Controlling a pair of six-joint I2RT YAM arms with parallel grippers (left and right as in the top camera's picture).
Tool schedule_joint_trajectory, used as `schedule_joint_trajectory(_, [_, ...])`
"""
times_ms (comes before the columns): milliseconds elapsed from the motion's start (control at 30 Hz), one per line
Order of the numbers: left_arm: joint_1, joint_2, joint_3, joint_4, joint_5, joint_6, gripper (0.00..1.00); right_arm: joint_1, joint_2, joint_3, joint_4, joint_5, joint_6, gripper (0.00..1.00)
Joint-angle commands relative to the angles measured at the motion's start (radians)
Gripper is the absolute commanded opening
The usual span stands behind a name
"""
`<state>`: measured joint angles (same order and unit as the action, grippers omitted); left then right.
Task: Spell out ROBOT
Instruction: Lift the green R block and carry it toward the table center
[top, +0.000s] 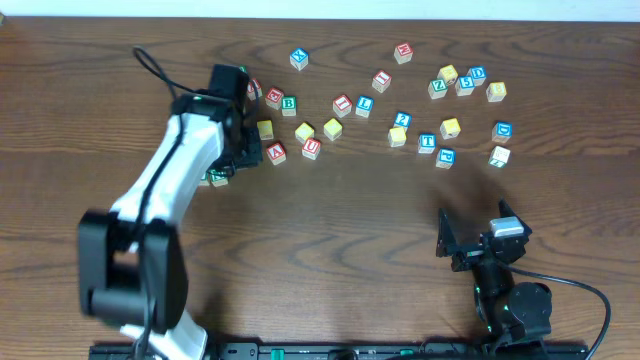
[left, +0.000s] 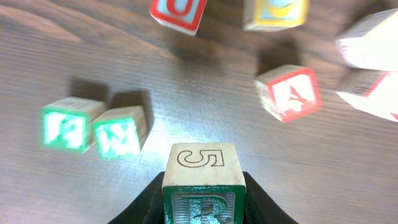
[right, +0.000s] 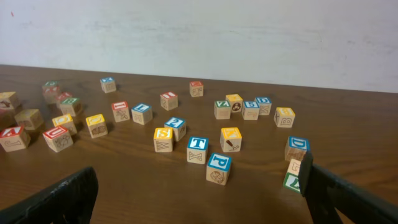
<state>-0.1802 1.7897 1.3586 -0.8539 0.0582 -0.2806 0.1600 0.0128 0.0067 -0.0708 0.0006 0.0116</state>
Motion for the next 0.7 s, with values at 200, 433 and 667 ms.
schedule_joint_trajectory(200, [-0.102,-0.175,0.029,-0.104,0.012,0.014,0.27,-0.009,-0.003,-0.001,-0.005,0.008,0.01,0.99])
schedule_joint_trajectory(433, [-0.23,-0.181,-0.023,-0.097,-0.008,-0.013,0.24,-0.009,-0.003,-0.001,-0.005,0.008,0.01,0.99])
schedule_joint_trajectory(667, [-0.285,-0.181,-0.108,-0.061,-0.051,-0.147,0.24,-0.009,-0.003,-0.001,-0.005,0.008,0.01,0.99])
